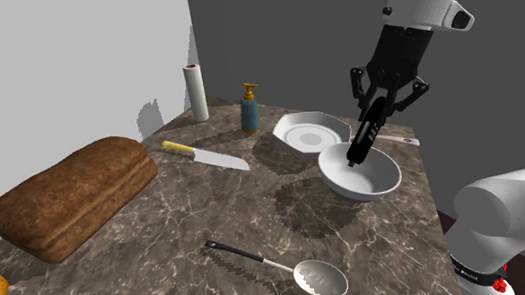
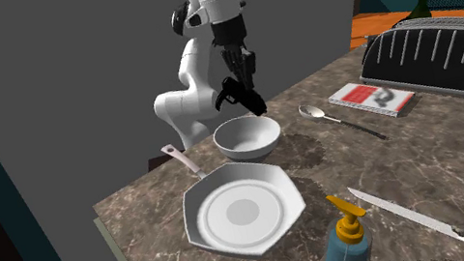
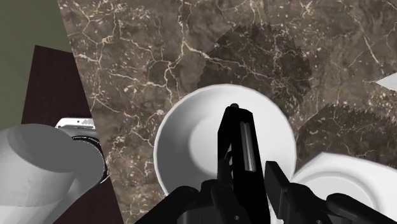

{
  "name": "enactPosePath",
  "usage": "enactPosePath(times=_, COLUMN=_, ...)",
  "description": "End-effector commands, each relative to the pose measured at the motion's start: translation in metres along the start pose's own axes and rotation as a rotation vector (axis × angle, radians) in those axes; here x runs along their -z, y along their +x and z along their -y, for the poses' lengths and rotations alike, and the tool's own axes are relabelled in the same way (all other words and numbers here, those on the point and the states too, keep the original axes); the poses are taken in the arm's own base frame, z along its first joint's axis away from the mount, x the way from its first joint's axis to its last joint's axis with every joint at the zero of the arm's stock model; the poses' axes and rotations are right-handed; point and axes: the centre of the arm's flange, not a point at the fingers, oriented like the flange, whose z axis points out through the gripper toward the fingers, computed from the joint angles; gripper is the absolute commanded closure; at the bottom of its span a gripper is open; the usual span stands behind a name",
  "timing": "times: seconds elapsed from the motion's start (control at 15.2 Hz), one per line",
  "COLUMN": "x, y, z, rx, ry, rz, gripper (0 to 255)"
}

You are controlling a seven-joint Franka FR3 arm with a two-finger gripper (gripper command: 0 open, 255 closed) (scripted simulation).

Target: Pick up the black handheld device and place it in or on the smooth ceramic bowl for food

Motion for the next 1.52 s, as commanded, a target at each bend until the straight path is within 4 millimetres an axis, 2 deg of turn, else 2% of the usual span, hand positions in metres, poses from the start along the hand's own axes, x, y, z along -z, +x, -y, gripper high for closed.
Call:
enactPosePath(times=0.0, x=-0.011, y=0.001, z=0.0, rx=0.0, ry=0.0, rz=0.0, gripper=255)
enactPosePath(times=0.66, x=-0.064, y=0.01, z=-0.003, rx=0.0, ry=0.0, rz=0.0, gripper=255)
enactPosePath(times=1.19, x=-0.064, y=0.01, z=-0.003, rx=0.0, ry=0.0, rz=0.0, gripper=255)
enactPosePath(times=1.25, x=-0.064, y=0.01, z=-0.003, rx=0.0, ry=0.0, rz=0.0, gripper=0)
enactPosePath(times=1.45, x=-0.064, y=0.01, z=-0.003, rx=0.0, ry=0.0, rz=0.0, gripper=0)
